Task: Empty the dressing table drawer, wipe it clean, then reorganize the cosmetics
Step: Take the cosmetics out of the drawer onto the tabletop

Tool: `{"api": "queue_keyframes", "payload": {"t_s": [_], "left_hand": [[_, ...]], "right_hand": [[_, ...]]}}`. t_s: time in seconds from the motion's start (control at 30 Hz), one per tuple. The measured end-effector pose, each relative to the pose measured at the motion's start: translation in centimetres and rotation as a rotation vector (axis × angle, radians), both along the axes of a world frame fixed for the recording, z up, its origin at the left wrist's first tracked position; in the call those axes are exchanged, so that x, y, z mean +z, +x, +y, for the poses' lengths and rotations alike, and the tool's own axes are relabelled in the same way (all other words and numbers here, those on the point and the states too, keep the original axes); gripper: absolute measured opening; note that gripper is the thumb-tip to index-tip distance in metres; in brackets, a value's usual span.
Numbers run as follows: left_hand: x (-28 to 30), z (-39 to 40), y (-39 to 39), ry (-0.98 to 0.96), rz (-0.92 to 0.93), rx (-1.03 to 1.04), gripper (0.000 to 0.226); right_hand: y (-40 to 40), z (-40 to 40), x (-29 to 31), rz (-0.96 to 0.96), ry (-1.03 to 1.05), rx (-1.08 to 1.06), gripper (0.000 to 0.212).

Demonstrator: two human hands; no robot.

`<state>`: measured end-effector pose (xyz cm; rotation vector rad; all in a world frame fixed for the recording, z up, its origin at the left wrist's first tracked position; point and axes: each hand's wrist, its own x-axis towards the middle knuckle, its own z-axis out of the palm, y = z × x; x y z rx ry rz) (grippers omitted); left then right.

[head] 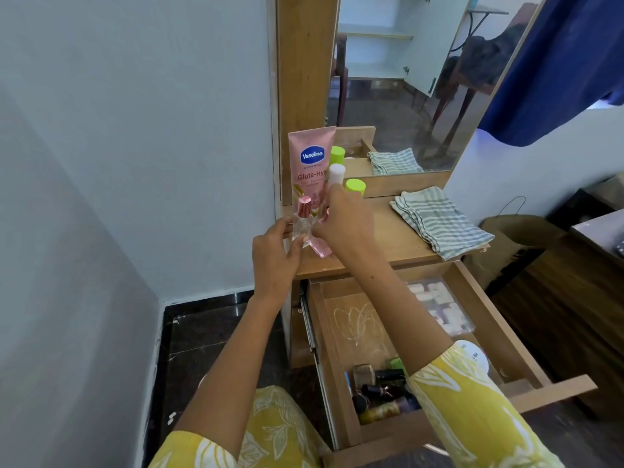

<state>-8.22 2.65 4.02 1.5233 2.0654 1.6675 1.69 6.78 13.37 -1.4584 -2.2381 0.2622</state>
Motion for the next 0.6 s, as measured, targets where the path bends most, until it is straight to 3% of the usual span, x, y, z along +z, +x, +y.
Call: {"api": "queue_keyframes", "payload": {"t_s": [0.3, 0.6], "left_hand": [[-0.3, 0.0, -0.2, 0.024, 0.013, -0.023, 0.036], [-0.2, 0.1, 0.4, 0.036, -0.011, -0.009, 0.038]], "right_hand": [[1.0, -1.4, -3.2, 0.322, 0.025, -0.016, 0.026], [1.5, -0.6, -4.4, 0.352, 0.041, -0.059, 0.027]]}}
